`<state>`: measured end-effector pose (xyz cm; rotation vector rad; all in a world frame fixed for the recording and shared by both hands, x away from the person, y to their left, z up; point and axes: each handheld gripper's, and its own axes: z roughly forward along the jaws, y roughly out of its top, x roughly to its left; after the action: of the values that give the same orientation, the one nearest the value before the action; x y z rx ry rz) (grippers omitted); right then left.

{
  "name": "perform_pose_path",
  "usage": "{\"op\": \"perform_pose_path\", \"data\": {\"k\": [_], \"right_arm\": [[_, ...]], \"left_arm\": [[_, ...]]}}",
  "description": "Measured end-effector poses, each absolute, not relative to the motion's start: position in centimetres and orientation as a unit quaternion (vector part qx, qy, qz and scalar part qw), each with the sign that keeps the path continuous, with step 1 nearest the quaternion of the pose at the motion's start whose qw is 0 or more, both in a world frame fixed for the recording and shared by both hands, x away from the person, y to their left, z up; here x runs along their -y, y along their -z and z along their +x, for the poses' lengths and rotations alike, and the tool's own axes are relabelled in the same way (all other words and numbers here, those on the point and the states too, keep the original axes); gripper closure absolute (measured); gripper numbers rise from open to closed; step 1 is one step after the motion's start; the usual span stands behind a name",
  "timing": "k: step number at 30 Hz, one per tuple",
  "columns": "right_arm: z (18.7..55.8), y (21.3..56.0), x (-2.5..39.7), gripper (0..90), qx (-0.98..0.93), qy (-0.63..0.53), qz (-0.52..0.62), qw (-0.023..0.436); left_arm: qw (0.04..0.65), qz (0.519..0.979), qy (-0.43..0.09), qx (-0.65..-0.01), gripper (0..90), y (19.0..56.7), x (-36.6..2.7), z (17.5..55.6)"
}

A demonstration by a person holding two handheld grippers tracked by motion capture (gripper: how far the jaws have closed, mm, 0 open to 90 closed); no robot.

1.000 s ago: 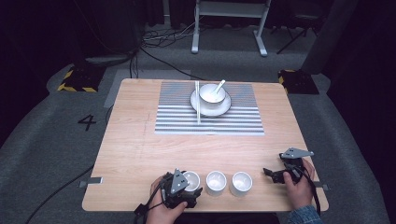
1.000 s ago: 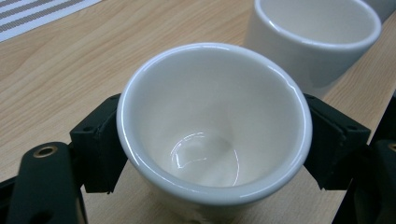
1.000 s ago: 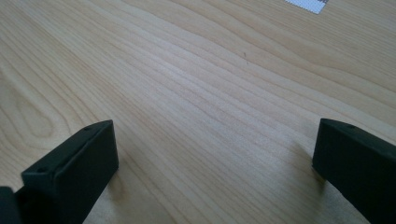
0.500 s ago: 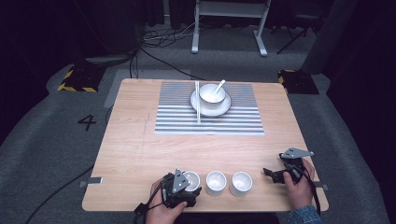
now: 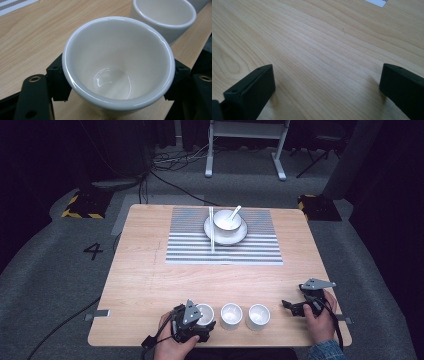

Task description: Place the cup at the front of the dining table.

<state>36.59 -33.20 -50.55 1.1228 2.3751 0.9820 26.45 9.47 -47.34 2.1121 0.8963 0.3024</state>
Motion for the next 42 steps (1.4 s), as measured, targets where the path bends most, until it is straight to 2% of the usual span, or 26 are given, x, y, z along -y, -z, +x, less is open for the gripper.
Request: {"op": "perform_pose_path", "data": {"k": [10, 27, 42], "right_arm": [[36.6, 50.5, 33.2, 0.3, -0.835, -0.345, 0.395, 0.168], [36.6, 50.5, 33.2, 0.3, -0.835, -0.345, 0.395, 0.168], [36.6, 50.6, 33.2, 0.3, -0.835, -0.345, 0.395, 0.168]], "left_arm": [[0.406, 0.835, -0.115, -0.354, 26.3, 45.6, -9.7, 26.3], [0.431, 0.812, -0.138, -0.368, 26.3, 42.6, -11.4, 26.8], [0.452, 0.796, -0.185, -0.358, 26.3, 39.5, -13.9, 28.8]]}}
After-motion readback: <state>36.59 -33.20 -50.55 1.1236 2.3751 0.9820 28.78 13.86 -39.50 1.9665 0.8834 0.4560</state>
